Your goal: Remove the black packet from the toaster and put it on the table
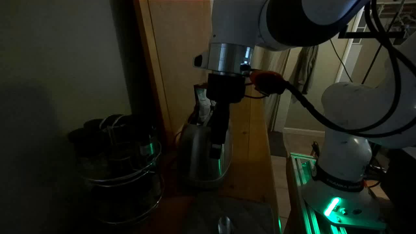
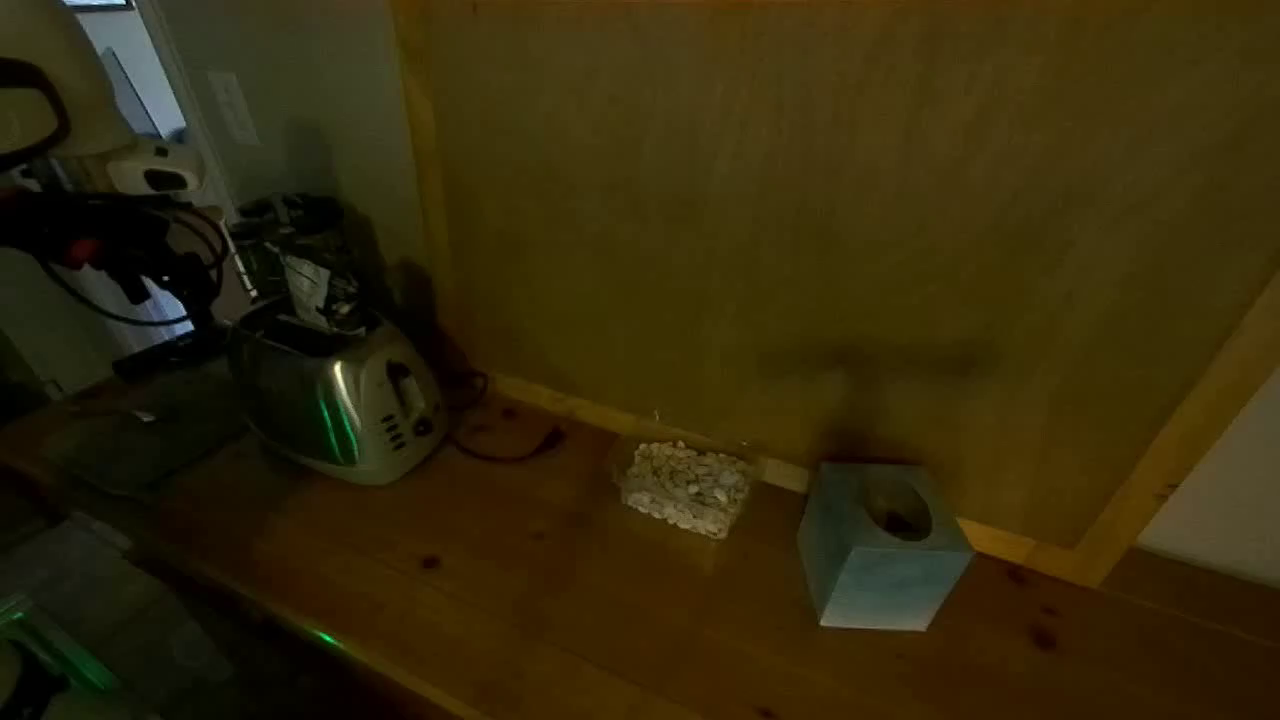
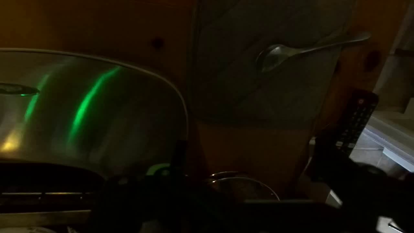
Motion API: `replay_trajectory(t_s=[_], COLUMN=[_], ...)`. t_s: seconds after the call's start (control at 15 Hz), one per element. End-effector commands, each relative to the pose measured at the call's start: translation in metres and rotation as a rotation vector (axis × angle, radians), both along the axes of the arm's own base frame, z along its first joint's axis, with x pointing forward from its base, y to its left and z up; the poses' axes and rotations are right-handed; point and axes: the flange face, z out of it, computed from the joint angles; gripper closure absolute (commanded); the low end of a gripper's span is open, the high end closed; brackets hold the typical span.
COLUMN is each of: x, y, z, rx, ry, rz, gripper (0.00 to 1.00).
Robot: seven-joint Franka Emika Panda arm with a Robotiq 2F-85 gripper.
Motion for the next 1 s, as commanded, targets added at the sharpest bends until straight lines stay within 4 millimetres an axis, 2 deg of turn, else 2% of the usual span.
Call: replay_trajectory(t_s=[0.0,0.2,0.4,0.53,0.73,0.93], x=[0.000,0.000,-0.011,-0.021,-0.044,-0.068], y=[0.000,0.000,-0.012,-0.011,-0.001,-0.005], z=[0.001,0.001,0.022,0.039,0.062,0.080], rx=[0.000,0.000,0.025,0.047,0.060,0.082], ry=[0.001,0.001,-0.050,-0.085,-0.123,-0.130], rz=[0.000,0.000,-0.190,-0.283,-0.434,-0.583], gripper=[0.00,0.00,0.00,0.00,0.00,0.00])
